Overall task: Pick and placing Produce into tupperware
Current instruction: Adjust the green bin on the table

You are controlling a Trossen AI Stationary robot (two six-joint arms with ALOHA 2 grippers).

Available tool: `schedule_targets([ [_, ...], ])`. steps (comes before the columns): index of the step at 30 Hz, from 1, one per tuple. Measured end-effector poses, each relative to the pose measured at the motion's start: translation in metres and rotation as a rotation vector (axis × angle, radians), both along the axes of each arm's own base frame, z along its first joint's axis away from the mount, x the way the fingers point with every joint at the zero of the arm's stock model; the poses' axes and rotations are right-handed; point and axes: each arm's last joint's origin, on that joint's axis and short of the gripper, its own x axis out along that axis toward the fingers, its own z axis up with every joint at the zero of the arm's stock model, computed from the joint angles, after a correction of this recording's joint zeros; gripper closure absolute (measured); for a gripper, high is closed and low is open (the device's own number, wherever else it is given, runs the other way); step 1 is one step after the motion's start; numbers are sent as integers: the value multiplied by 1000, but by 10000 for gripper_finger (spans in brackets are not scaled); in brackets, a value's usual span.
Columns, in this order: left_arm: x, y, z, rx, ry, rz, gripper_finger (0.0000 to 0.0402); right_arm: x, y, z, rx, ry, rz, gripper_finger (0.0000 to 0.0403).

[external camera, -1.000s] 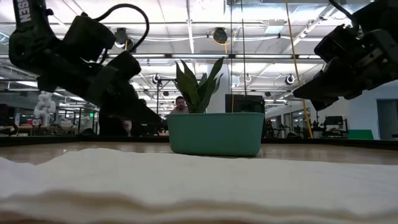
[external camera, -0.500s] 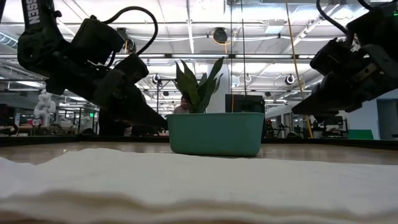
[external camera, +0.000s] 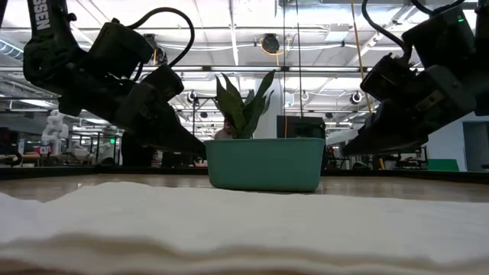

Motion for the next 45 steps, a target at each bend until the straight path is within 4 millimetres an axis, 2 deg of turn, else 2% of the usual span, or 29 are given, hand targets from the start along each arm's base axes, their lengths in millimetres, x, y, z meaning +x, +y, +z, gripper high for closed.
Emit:
schedule_targets([
  [16,10,-11,9,-8,-36,-102,400,3,-3,0,-1,0,-16,403],
  [33,10,-12,7,-21,-21,-98,400,4,-11,0,-2,1,-58,403],
  [45,9,-20,8,-23,-23,-123,400,4,-13,0,-13,1,-66,403],
])
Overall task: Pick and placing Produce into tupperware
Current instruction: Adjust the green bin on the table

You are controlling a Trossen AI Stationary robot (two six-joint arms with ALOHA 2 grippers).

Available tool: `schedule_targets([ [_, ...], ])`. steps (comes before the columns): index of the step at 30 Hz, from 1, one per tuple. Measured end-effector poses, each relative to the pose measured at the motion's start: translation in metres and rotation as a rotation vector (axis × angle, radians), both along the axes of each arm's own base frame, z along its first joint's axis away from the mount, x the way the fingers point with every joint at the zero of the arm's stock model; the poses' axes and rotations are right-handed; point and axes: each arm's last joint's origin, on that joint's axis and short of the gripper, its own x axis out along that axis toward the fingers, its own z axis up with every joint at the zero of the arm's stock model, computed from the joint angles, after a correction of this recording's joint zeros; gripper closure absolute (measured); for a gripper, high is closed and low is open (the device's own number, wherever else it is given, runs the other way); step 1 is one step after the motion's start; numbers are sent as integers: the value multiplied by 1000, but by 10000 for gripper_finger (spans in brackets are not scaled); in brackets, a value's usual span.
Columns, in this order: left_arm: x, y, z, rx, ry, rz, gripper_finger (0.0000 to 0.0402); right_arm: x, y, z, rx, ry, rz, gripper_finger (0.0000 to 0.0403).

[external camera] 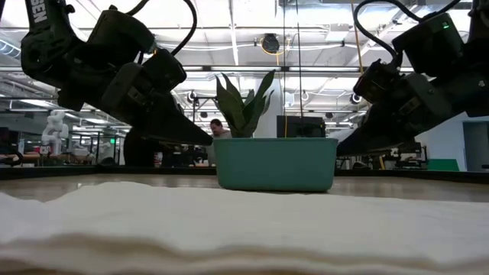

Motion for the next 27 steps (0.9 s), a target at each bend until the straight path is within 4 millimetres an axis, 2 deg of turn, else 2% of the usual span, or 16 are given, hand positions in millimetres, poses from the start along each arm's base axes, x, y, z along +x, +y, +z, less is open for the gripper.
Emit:
schedule_targets([
  [5,2,-1,-2,-6,0,-2,401,1,-3,0,-4,0,-15,403],
  [9,17,-5,-7,-1,-5,-36,400,1,-6,0,-11,0,-31,403],
  [12,32,-8,-16,-10,17,-102,400,1,-7,-1,-18,9,-49,403],
  [15,37,-8,-33,-8,110,-102,397,1,-6,-1,-4,16,-25,403],
  [18,43,-9,-29,-4,108,-109,397,0,-7,-3,-7,31,-36,403],
  [27,44,-7,-29,0,126,-95,397,-1,-5,-3,9,39,-36,403],
])
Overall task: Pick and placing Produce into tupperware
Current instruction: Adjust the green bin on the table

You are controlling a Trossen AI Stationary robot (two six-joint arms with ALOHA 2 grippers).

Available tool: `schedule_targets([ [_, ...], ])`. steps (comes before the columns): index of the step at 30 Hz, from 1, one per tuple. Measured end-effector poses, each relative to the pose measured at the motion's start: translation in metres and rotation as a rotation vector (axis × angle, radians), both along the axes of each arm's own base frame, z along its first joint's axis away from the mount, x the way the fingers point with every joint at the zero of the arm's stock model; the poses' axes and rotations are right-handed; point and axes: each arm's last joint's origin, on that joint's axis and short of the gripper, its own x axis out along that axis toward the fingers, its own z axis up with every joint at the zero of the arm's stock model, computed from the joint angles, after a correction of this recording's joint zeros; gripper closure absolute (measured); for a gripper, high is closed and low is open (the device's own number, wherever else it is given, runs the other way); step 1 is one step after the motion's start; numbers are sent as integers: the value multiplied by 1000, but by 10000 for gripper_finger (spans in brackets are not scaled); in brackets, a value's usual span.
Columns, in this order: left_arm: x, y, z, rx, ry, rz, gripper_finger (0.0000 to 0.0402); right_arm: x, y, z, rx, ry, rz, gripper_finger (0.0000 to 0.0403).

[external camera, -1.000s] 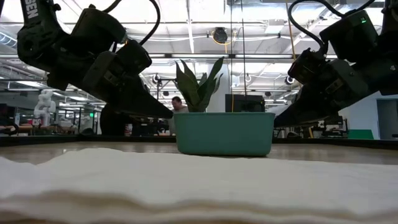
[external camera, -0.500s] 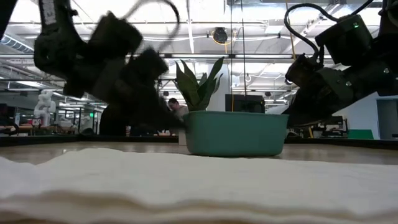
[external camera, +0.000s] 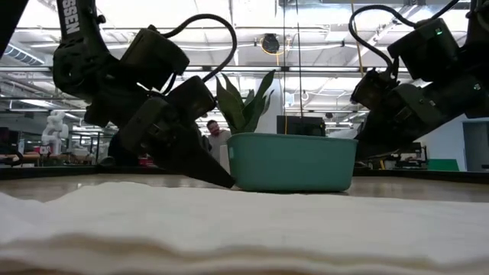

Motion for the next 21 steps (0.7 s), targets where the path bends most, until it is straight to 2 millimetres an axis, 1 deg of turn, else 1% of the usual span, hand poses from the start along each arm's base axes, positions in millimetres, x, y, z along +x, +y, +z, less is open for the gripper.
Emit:
schedule_targets([
  [11,0,2,-1,6,9,11,396,-1,8,1,23,-14,28,403],
  [21,0,3,-1,2,9,21,396,-1,10,1,49,-6,25,403],
])
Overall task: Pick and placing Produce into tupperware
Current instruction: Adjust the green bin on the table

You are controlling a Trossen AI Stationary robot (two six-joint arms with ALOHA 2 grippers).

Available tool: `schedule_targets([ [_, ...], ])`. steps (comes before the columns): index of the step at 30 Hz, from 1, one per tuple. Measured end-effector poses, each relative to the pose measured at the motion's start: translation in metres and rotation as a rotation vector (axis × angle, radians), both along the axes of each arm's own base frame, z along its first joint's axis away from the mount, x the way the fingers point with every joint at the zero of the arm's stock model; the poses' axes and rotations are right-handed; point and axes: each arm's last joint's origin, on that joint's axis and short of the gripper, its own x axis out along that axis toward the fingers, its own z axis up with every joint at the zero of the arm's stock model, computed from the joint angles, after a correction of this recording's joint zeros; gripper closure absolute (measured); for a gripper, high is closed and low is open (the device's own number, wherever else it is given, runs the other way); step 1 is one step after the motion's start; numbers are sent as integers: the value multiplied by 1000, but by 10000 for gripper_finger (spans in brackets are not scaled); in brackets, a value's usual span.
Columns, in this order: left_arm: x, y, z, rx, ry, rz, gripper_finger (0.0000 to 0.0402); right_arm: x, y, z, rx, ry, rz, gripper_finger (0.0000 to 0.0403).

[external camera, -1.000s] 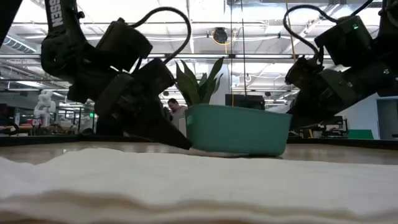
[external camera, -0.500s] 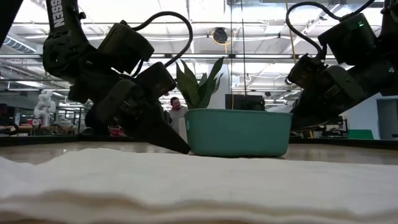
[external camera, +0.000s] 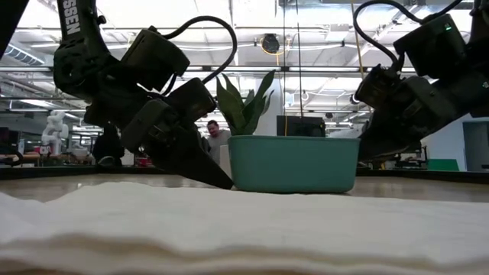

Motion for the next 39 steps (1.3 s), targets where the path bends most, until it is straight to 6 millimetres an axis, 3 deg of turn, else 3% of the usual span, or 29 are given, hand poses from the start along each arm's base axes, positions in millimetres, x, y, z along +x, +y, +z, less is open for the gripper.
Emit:
schedule_targets([
  [12,0,1,0,-2,4,8,396,-2,10,0,30,1,41,403],
  [39,1,-1,1,-16,-6,-26,396,-1,3,-2,17,20,2,403],
])
